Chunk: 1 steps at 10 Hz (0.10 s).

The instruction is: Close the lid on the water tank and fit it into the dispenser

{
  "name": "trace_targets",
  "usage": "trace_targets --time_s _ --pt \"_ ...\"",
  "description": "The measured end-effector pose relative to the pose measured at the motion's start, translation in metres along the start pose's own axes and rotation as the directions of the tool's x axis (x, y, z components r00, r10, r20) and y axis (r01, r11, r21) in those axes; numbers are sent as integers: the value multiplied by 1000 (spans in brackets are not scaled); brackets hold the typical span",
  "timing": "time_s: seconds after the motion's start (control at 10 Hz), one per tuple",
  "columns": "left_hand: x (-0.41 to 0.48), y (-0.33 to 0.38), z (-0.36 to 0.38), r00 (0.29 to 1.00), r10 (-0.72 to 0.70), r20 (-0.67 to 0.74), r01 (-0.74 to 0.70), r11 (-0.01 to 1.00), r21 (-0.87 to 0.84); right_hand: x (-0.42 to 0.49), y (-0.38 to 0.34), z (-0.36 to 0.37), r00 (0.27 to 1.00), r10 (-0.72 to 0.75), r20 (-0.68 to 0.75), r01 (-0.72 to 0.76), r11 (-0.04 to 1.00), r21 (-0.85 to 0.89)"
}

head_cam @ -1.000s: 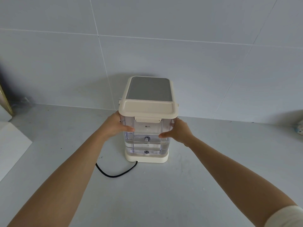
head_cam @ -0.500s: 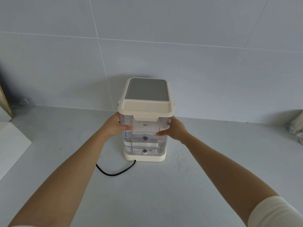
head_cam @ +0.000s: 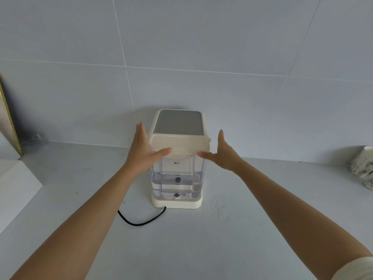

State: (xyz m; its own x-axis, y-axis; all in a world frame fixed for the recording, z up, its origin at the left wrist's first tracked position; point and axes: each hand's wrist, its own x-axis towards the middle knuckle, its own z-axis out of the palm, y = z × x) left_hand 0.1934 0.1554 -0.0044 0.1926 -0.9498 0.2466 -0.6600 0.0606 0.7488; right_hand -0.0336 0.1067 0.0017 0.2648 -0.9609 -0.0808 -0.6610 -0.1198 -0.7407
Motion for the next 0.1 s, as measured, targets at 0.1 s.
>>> trace_targets --time_s 0.1 --pt "7 23 -7 990 137 -26 -131 979 153 -7 -11 -21 988 -118 -97 108 989 -103"
